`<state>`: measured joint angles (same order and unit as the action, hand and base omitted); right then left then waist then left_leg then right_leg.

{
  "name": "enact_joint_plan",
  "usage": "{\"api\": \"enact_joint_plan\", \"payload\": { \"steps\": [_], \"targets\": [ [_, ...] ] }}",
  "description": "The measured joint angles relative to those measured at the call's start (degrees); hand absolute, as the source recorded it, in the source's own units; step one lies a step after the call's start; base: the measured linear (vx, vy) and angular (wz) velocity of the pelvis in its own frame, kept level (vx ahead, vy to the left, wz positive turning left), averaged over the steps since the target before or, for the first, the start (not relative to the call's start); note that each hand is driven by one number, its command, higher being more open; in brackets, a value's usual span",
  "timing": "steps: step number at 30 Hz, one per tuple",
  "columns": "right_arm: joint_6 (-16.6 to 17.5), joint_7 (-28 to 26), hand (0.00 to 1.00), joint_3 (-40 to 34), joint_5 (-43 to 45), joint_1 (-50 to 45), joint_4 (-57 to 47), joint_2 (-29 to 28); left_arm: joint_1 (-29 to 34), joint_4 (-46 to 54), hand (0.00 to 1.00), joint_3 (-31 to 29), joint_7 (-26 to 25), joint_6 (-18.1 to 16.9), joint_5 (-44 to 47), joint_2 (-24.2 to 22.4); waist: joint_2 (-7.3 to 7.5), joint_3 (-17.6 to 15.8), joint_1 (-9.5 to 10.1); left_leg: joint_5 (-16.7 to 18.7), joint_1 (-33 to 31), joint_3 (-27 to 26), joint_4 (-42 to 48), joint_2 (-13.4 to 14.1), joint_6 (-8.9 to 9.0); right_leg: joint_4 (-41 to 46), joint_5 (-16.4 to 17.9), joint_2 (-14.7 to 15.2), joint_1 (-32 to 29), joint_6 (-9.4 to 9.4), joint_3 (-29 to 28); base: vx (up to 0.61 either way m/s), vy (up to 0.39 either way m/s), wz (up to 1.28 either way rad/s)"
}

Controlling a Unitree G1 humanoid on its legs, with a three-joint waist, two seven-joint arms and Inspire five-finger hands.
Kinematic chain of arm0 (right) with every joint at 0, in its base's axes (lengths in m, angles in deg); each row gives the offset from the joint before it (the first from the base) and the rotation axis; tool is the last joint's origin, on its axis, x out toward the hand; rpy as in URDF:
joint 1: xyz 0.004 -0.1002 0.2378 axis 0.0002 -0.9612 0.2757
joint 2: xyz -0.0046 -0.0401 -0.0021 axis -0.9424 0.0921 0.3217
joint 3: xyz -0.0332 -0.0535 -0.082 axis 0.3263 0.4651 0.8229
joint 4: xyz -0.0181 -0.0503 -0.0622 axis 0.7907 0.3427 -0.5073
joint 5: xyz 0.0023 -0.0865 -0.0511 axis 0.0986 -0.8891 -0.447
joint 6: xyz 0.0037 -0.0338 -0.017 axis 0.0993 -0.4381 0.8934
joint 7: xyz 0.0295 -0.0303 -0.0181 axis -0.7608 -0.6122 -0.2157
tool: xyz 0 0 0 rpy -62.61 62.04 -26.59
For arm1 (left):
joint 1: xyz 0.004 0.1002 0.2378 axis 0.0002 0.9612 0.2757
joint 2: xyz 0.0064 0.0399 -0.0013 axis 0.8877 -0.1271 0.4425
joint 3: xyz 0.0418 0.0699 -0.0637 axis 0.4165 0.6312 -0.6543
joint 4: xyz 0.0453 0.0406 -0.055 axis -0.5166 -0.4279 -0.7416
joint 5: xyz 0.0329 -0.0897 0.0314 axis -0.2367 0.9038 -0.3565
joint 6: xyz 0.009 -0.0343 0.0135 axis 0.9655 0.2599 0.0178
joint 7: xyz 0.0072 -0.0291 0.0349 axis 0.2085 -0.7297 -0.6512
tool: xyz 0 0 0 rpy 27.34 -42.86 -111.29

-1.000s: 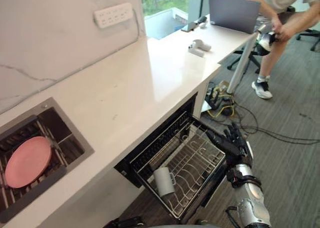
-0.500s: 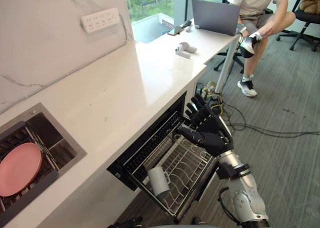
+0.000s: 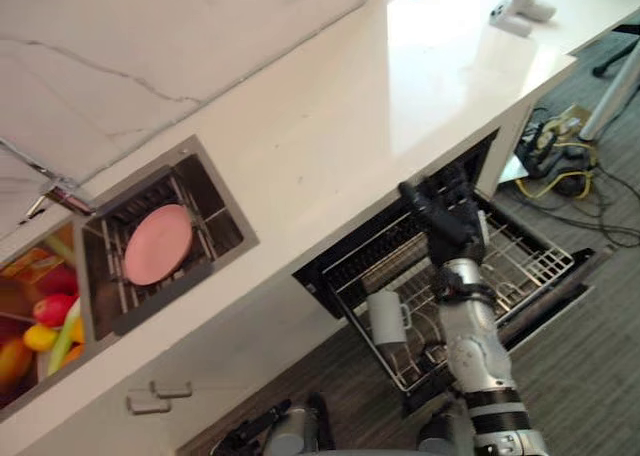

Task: Walk over to the sink, pick up the cup, carry it to the dishwasher, place the cup inside the dishwasher, then close the dishwasher door

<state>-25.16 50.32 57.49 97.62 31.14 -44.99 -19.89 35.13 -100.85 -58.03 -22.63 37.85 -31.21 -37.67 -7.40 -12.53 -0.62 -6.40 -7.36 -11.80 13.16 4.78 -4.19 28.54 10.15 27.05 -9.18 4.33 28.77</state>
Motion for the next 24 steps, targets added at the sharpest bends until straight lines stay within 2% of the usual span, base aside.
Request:
{"api": "enact_joint_plan", "payload": {
  "steps": [1, 2, 3, 4, 5, 6, 7, 8, 9, 10, 11, 12, 14, 16, 18, 20, 21, 24],
  "targets": [
    [0.2, 0.4, 1.00, 0.0, -0.7, 1.5, -0.1, 0.4, -0.2, -0.5, 1.00, -0.1, 0.1, 0.2, -0.2, 0.3, 0.72, 0.1, -0.27, 1.5, 0.1, 0.7, 1.3, -0.3, -0.64, 0.1, 0.7, 1.7, 0.5, 1.51, 1.0, -0.09, -0.082, 0.86],
    [0.4, 2.7, 1.00, -0.8, -1.6, 2.2, -0.2, 1.1, -0.2, -0.7, 1.00, -0.3, 0.3, 1.0, -0.1, 0.0, -0.89, 0.4, -0.43, 6.1, -0.5, 0.1, 8.1, 3.5, 1.75, 2.0, 0.7, 1.9, 0.3, 1.52, 2.6, -0.10, 0.029, 0.65],
    [0.4, 4.6, 1.00, -2.3, -2.4, 2.2, 0.0, 2.3, -0.1, -0.4, 1.00, 0.5, 0.8, 1.5, -1.9, -0.4, -1.93, 1.0, -0.41, 8.8, 1.4, -0.2, 8.1, 5.5, 6.00, 2.9, 0.5, 2.5, 0.1, 1.93, 3.5, -0.14, 0.097, 0.55],
    [0.5, 5.2, 1.00, -3.1, -3.0, 2.2, 0.0, 3.0, -0.2, -0.3, 1.00, 1.5, 0.8, 1.5, -3.0, -0.5, -2.23, 1.2, -0.17, 9.5, 2.7, -0.5, 6.6, 5.9, 7.84, 3.0, 0.2, 2.8, 0.0, 2.52, 3.7, -0.14, 0.231, 0.58],
    [0.7, 6.3, 1.00, -4.8, -3.5, 2.0, -0.1, 4.6, -0.4, -0.3, 1.00, 3.1, 1.5, 1.8, -4.7, -0.8, -2.83, 1.6, -0.23, 9.0, 5.3, -0.6, 1.2, 6.1, 11.95, 2.5, -1.4, 3.3, -0.1, 3.42, 4.5, -0.12, 0.335, 0.57],
    [1.7, 7.4, 1.00, -7.0, -3.5, 1.2, -0.6, 5.3, -0.7, -0.5, 1.00, 4.7, 2.8, 2.1, -4.7, -0.2, -2.91, 1.7, -0.13, 10.8, 7.6, 0.0, -5.0, 4.9, 14.49, 1.5, -3.3, 3.9, -0.2, 4.24, 5.0, -0.12, 0.381, 0.55],
    [2.4, 7.9, 1.00, -8.4, -3.6, 0.6, -0.9, 4.7, -1.3, -0.5, 1.00, 4.6, 3.8, 2.4, -4.3, 1.0, -1.48, 1.1, 0.24, 9.9, 8.4, -0.1, -6.3, 3.1, 13.69, 0.7, -4.6, 4.9, -0.1, 4.19, 4.2, -0.13, 0.386, 0.39],
    [2.5, 8.5, 1.00, -10.2, -3.5, -1.4, -1.9, 3.3, -1.3, -0.8, 1.00, 4.5, 3.3, 2.9, -3.8, 2.4, 0.07, 0.8, 0.77, 9.9, 8.4, 0.2, -8.1, 1.2, 12.22, -3.4, -8.2, 4.5, 0.5, 2.05, 1.5, -0.18, 0.431, 0.22],
    [2.4, 8.5, 1.00, -11.3, -3.4, -3.8, -2.9, 2.1, -0.8, -0.9, 1.00, 3.0, 1.4, 3.7, -2.2, 2.7, 0.74, 0.9, 0.91, 9.5, 8.4, 0.4, -9.3, 0.3, 10.37, -7.7, -13.2, 2.7, 1.3, -0.29, -2.9, -0.15, 0.338, 0.22],
    [2.3, 8.4, 1.00, -11.4, -3.4, -5.1, -3.5, 1.4, -0.5, -1.0, 1.00, 1.8, 0.7, 4.6, -1.5, 2.7, 0.97, 1.1, 0.77, 9.4, 8.4, 0.7, -9.8, 0.2, 9.57, -8.0, -13.9, 1.5, 1.5, -0.60, -5.4, -0.08, 0.373, 0.28],
    [2.0, 7.8, 1.00, -11.4, -3.4, -7.7, -5.2, -0.3, 0.1, -1.4, 1.00, 0.3, 0.1, 5.6, -0.6, 2.9, 1.46, 1.8, 0.39, 8.9, 8.4, 1.7, -10.5, 0.4, 8.24, -4.8, -11.4, -2.2, 1.8, 1.35, -8.0, 0.03, 0.211, 0.39],
    [1.8, 6.8, 1.00, -11.4, -3.4, -9.8, -7.4, -1.7, 0.5, -2.6, 1.00, -1.2, 0.3, 5.8, 0.0, 3.1, 1.95, 2.8, -0.07, 8.4, 8.3, 2.8, -11.5, 0.9, 7.45, -2.8, -7.8, -6.3, 2.4, 2.28, -8.1, 0.04, 0.238, 0.41],
    [1.8, 4.9, 1.00, -11.3, -3.4, -11.3, -10.1, -2.4, 1.1, -3.1, 1.00, -2.8, 0.3, 5.8, 0.1, 3.1, 2.89, 3.8, -0.39, 7.4, 8.5, 3.4, -12.6, 0.6, 6.61, -5.1, -6.0, -9.6, 4.2, 2.31, -6.2, 0.04, 0.106, 0.22],
    [2.1, 1.3, 1.00, -10.5, -3.3, -11.8, -10.6, -2.4, 1.5, -2.9, 1.00, -3.6, -1.8, 5.7, 0.6, 3.3, 5.71, 5.9, 0.03, 6.5, 8.4, 3.4, -13.1, -1.1, 6.99, -12.1, -6.0, -9.7, 7.5, 2.14, -5.5, 0.08, 0.099, 0.11],
    [2.4, -1.5, 1.00, -10.2, -3.3, -12.5, -10.5, -2.5, 1.5, -2.3, 1.00, -4.1, -3.6, 5.6, 1.3, 2.9, 7.15, 6.7, 0.04, 6.5, 7.9, 4.3, -12.8, -2.0, 6.95, -14.6, -5.9, -10.0, 8.4, 1.94, -8.7, 0.07, 0.015, 0.26],
    [3.5, -3.4, 1.00, -10.6, -3.3, -14.3, -10.3, -2.8, 1.1, -2.2, 1.00, -4.2, -4.3, 5.7, 1.2, 3.0, 7.88, 6.7, -0.27, 6.5, 7.9, 6.6, -12.4, -2.3, 6.90, -16.1, -5.9, -10.3, 10.7, 1.93, -10.1, 0.05, -0.006, 0.52],
    [3.9, -4.6, 1.00, -10.7, -3.1, -14.7, -9.1, -2.9, 1.3, -2.2, 1.00, -4.3, -4.8, 5.7, 1.3, 3.0, 8.34, 6.6, 0.00, 6.5, 8.7, 6.9, -12.4, -2.1, 6.89, -16.8, -5.9, -10.5, 12.2, 1.94, -9.6, 0.01, -0.019, 0.23],
    [3.9, -8.9, 1.00, -10.6, -2.7, -14.3, -8.4, -2.9, 1.5, -2.0, 1.00, -4.3, -4.9, 5.0, 0.9, 2.8, 8.55, 6.7, 1.23, 5.8, 9.7, 6.5, -13.5, -1.7, 7.25, -18.4, -5.9, -11.2, 13.2, 1.96, -9.9, -0.03, -0.028, -0.04]
  ]
}}
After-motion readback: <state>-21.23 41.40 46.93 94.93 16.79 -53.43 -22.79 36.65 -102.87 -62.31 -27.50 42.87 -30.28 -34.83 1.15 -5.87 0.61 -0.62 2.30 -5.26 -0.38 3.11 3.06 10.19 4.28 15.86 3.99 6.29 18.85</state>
